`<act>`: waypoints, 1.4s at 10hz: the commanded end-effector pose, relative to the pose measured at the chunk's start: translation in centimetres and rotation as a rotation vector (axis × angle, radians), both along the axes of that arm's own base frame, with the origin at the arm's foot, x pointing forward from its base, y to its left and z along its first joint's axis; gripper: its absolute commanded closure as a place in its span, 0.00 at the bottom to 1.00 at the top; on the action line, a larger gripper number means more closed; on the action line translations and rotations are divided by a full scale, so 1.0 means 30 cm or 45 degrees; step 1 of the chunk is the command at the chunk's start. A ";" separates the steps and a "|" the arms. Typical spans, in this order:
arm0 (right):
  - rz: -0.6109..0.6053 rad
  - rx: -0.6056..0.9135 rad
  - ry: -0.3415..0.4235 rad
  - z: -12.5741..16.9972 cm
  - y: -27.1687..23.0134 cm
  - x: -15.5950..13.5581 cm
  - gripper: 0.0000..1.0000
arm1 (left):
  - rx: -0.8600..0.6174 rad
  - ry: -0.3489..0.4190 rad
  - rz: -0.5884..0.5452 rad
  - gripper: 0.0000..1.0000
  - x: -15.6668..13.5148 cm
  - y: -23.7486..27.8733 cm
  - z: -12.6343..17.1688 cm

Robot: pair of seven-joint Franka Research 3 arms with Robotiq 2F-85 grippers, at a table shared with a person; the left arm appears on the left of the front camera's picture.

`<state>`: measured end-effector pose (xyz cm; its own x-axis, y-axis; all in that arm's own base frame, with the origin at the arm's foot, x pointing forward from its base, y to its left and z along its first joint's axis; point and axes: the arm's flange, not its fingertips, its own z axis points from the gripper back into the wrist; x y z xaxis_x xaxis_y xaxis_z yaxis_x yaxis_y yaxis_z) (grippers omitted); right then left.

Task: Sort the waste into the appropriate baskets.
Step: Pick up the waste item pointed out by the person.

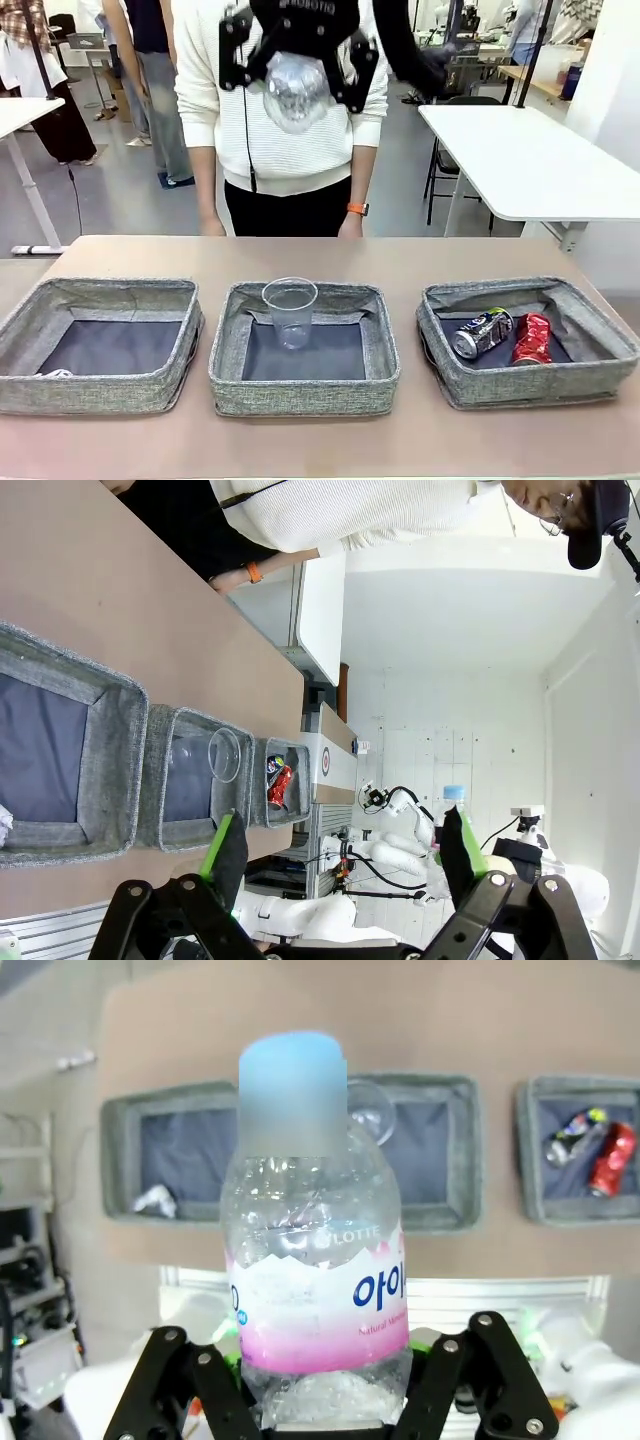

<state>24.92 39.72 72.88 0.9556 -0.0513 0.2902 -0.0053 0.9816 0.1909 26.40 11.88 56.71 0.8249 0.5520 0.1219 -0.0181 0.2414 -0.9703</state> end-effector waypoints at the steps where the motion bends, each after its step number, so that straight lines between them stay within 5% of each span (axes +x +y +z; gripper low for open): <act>1: -0.025 0.008 0.007 0.088 -0.010 -0.029 1.00 | -0.003 -0.032 -0.012 0.00 -0.001 0.002 0.003; 4: -0.049 -0.033 -0.077 0.145 -0.015 -0.052 1.00 | -0.003 -0.032 -0.012 0.00 -0.001 0.002 0.003; 10: 0.009 0.006 -0.040 0.136 -0.022 -0.044 1.00 | -0.003 -0.032 -0.012 0.00 -0.001 0.002 0.003; 12: -0.104 -0.052 0.063 0.020 -0.018 0.026 1.00 | -0.003 -0.032 -0.012 0.00 -0.001 0.002 0.003; 14: 0.002 -0.010 -0.014 0.110 -0.021 -0.026 1.00 | -0.003 -0.032 -0.012 0.00 -0.001 0.002 0.003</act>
<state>25.00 39.27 74.99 0.9604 -0.0549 0.2730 0.0074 0.9850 0.1722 26.40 11.89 56.72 0.8248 0.5520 0.1222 -0.0179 0.2415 -0.9702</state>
